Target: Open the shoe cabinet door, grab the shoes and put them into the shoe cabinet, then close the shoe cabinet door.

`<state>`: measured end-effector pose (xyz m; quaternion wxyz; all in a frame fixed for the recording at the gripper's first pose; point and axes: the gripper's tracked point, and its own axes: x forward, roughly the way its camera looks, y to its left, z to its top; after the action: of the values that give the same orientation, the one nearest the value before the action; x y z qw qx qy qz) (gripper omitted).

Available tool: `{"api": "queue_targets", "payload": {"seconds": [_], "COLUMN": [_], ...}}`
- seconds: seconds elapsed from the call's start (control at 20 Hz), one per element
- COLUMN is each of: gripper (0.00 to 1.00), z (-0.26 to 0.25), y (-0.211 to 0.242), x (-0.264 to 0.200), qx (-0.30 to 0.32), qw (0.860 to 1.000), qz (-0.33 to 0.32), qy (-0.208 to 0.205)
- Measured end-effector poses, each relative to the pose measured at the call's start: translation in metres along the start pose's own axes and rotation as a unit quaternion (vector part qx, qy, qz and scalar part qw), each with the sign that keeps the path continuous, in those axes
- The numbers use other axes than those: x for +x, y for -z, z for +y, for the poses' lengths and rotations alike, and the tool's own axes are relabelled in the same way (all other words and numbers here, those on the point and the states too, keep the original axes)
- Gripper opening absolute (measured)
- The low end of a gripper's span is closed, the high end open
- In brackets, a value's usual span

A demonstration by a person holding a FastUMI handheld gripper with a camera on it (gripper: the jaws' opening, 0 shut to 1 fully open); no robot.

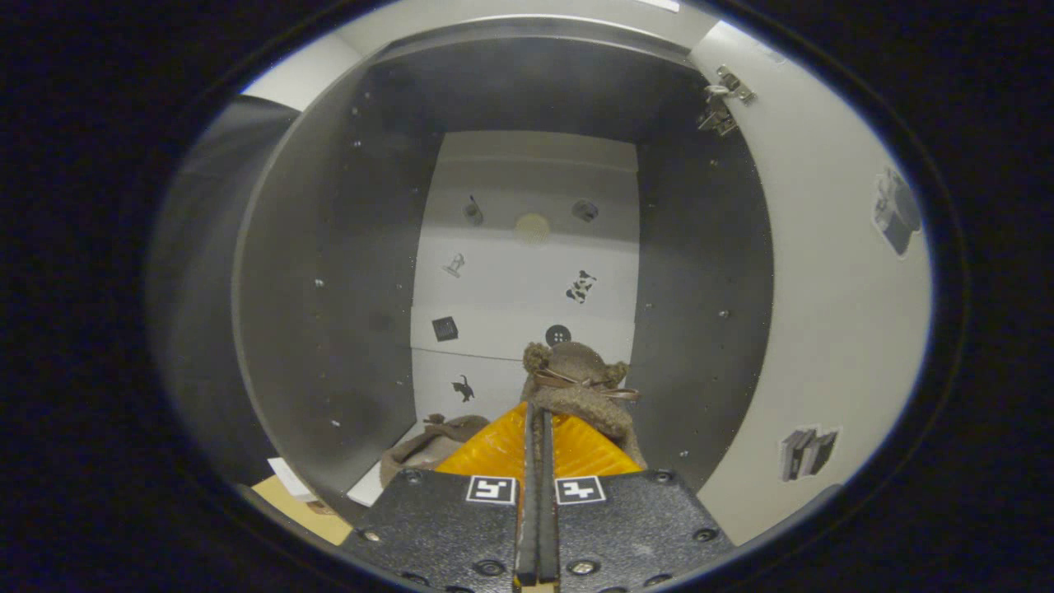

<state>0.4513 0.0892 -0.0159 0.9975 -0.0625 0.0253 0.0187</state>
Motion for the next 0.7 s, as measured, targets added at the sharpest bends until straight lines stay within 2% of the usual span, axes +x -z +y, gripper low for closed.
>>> {"api": "queue_targets", "payload": {"seconds": [0.4,0.65,0.7], "gripper": [0.06,0.09,0.12], "z": [-0.024,-0.036,-0.038], "y": [0.062,0.08,0.083], "x": [0.071,0.092,0.093], "qx": [-0.044,-0.06,-0.063], "qw": [0.997,0.995,0.994], "qz": [0.042,0.05,0.054], "qy": [0.04,0.059,0.064]}}
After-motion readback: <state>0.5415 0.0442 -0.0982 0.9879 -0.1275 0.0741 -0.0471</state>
